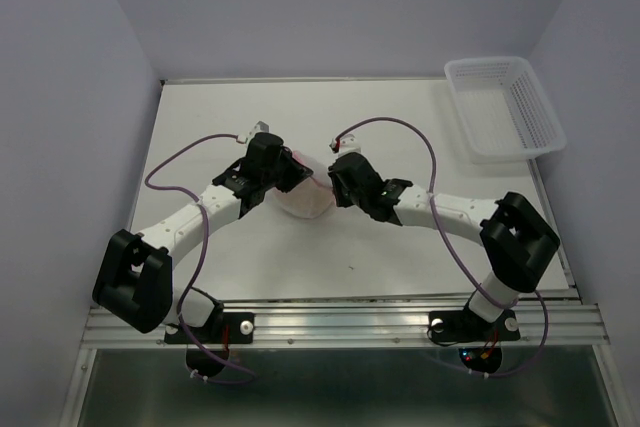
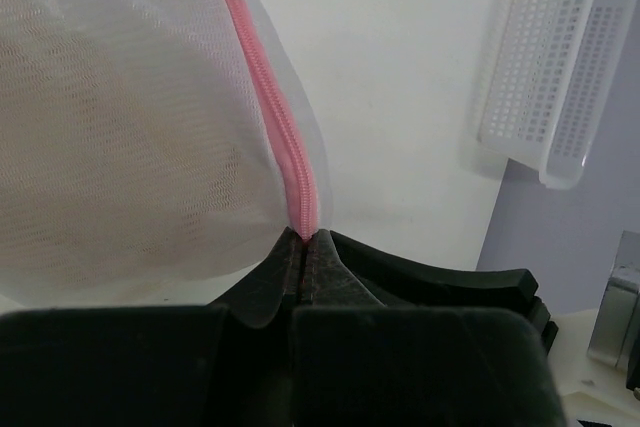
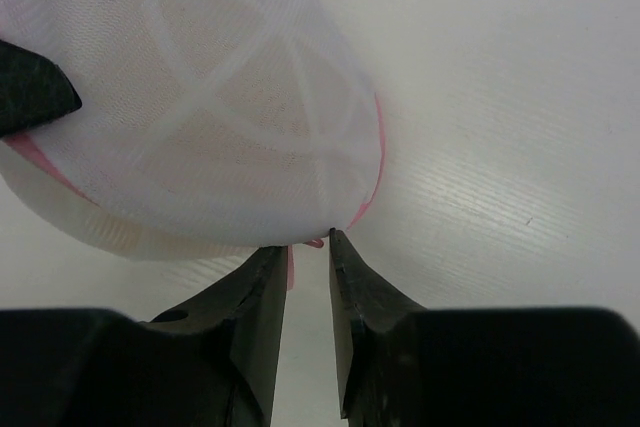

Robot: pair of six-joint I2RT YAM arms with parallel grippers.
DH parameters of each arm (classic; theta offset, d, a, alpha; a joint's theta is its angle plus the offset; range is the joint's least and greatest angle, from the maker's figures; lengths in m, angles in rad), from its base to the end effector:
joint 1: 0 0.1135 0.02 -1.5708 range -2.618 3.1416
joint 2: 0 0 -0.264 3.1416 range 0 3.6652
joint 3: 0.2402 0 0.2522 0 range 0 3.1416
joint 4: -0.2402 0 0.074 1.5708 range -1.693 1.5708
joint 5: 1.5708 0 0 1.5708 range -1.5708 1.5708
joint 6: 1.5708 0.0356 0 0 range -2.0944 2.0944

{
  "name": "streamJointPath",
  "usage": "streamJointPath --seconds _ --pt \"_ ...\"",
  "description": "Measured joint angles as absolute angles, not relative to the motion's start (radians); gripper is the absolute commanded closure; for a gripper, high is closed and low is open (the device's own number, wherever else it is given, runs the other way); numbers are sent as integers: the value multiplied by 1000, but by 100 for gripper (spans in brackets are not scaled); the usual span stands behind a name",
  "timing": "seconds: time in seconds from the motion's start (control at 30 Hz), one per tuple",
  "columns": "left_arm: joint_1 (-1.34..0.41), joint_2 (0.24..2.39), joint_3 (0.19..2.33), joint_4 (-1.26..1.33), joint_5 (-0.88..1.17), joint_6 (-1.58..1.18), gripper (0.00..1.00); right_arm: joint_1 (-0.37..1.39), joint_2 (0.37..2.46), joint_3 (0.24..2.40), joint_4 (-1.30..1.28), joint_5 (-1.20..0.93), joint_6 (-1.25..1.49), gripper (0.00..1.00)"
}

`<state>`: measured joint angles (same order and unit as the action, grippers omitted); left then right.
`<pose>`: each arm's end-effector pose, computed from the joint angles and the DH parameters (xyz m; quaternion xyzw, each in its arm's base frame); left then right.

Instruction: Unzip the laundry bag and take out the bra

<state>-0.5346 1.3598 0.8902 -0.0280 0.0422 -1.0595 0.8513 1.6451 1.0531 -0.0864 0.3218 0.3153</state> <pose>0.2630 -0.1575 0.2620 -0.2125 0.8326 -0.3783 0.3442 0.2459 0.2635 0.2222 -0.1691 0.8770 0.1140 0.4351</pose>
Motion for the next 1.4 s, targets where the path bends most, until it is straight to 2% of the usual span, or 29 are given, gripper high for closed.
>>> streamJointPath --seconds 0.1,0.13,0.23,0.27,0.6,0.63,0.7,0.83,1.17,1.4 --pt "-535 1359 890 -26 41 -1058 100 853 1657 1062 -86 355 326 76" --pt "-535 1359 890 -26 40 -1057 100 854 1663 1065 -86 365 327 83" --pt "-535 1359 890 -26 41 -1053 100 854 1674 1066 -84 368 324 93" --pt "-535 1359 890 -26 41 -1052 100 854 1680 1066 -84 365 321 99" --pt "-535 1358 890 -26 42 -1044 100 853 1682 1060 -82 358 318 99" --pt "-535 1358 890 -26 44 -1044 100 853 1676 1053 -77 351 316 97" --pt "-535 1358 890 -26 46 -1044 100 853 1657 1038 -67 326 305 85" --pt "-535 1358 890 -26 46 -1044 100 852 1630 1016 -39 275 277 79" --pt "-535 1358 890 -10 50 -1044 100 852 1629 1015 -4 183 238 75" --pt "-535 1358 890 3 52 -1044 100 852 1642 1018 13 198 241 76"
